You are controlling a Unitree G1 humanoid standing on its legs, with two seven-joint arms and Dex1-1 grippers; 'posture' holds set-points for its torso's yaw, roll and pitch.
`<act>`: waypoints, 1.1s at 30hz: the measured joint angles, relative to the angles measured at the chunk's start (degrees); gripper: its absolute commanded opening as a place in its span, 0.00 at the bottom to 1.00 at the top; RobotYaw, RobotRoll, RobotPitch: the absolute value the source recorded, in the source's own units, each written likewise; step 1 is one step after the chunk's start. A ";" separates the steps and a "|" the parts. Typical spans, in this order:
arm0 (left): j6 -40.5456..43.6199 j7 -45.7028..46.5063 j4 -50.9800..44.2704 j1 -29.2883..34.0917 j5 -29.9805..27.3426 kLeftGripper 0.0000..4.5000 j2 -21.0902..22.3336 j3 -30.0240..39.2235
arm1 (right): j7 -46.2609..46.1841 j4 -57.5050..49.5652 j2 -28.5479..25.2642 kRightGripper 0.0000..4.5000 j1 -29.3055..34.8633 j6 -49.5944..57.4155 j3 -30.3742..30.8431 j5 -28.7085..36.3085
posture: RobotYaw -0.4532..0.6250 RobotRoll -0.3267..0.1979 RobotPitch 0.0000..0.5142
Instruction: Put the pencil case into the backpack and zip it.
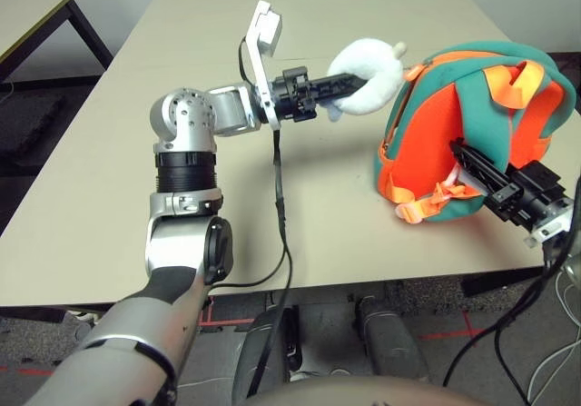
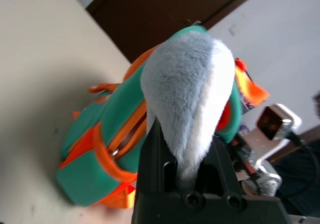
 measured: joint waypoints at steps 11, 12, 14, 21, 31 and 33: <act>-0.40 0.29 0.67 4.95 1.32 0.05 2.71 -5.05 | -0.18 0.00 0.22 0.04 -0.14 0.00 0.42 -0.09 | 0.19 0.62 0.24; -0.48 -0.05 0.59 5.72 1.42 0.05 3.06 -6.18 | -0.20 0.00 0.30 0.04 -0.16 0.00 0.49 -0.12 | 0.19 0.62 0.24; -0.66 -1.26 0.35 7.54 2.12 0.05 4.07 -9.09 | -0.22 0.01 0.43 0.04 -0.19 0.00 0.58 -0.25 | 0.19 0.62 0.24; -1.99 -5.30 0.74 11.67 5.21 0.05 6.41 -17.62 | -0.20 0.01 1.06 0.04 -0.29 0.00 0.82 -1.09 | 0.19 0.62 0.23; -3.14 -4.38 -3.01 10.79 4.07 0.27 5.12 -15.83 | 1.48 1.35 1.15 0.27 -0.20 0.14 0.57 -1.92 | 0.21 0.62 0.17; -0.47 -2.94 -6.37 8.45 1.13 0.42 5.23 -11.56 | 1.57 1.57 -1.10 0.42 0.14 1.78 -0.76 0.14 | 0.20 0.62 0.17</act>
